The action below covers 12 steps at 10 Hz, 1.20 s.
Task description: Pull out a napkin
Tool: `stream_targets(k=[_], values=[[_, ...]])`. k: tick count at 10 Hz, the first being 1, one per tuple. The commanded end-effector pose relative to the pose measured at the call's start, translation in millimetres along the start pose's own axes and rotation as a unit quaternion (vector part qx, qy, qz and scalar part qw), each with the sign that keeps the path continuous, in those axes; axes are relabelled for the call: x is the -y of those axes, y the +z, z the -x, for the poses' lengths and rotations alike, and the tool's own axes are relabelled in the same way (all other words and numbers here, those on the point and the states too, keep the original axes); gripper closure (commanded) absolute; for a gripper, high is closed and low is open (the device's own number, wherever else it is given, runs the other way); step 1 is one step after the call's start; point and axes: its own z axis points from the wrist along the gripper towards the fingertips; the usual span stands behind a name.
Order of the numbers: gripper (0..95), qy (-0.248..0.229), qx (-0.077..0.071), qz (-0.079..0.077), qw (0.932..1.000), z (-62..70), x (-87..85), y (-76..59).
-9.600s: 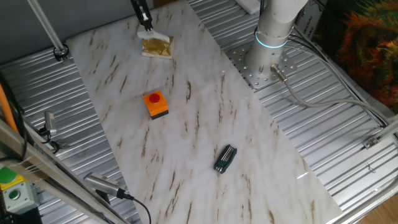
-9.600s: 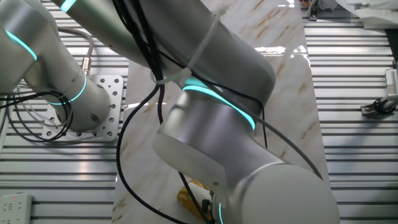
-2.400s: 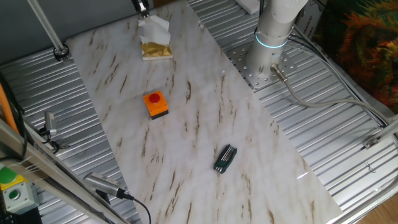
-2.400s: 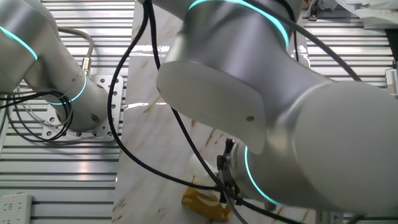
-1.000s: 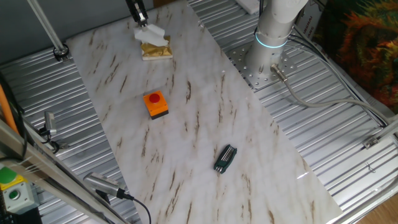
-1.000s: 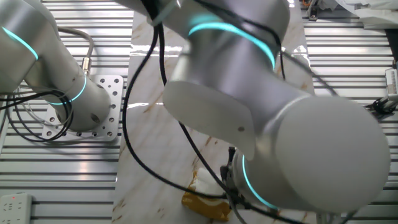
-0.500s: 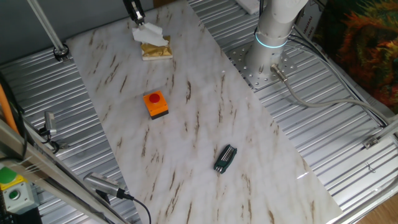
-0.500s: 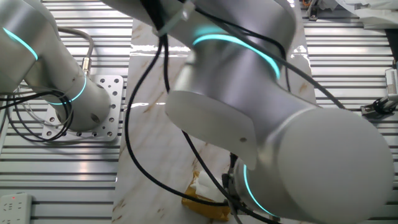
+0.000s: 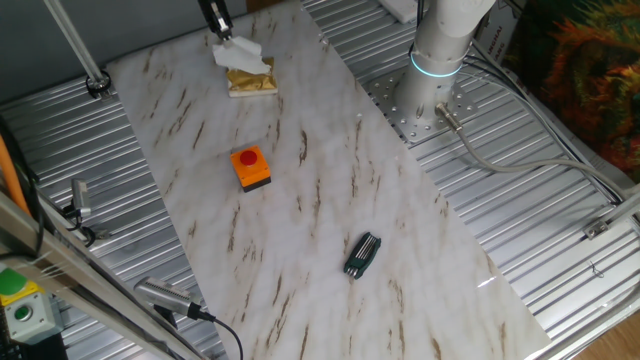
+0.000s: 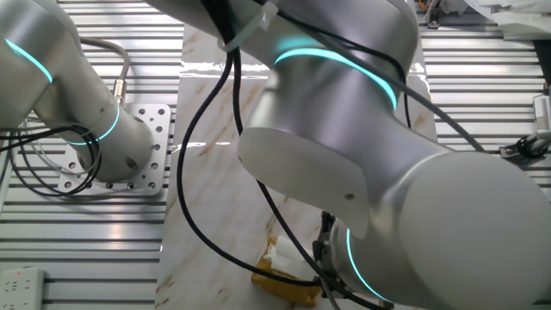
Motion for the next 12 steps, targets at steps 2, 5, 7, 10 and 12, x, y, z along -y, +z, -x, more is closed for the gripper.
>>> stream_targets(k=[2, 5, 7, 10, 12], values=[[95.0, 0.000, -0.001, -0.003, 1.0000, -0.8, -0.2, -0.1], [95.0, -0.007, 0.001, -0.007, 0.9999, -0.8, -0.2, -0.1], [95.0, -0.033, 0.008, -0.005, 0.9994, -0.8, -0.2, -0.1], [95.0, -0.094, 0.017, 0.001, 0.9955, -0.8, -0.2, -0.1], [95.0, -0.120, 0.035, 0.002, 0.9921, -0.8, -0.2, -0.1]])
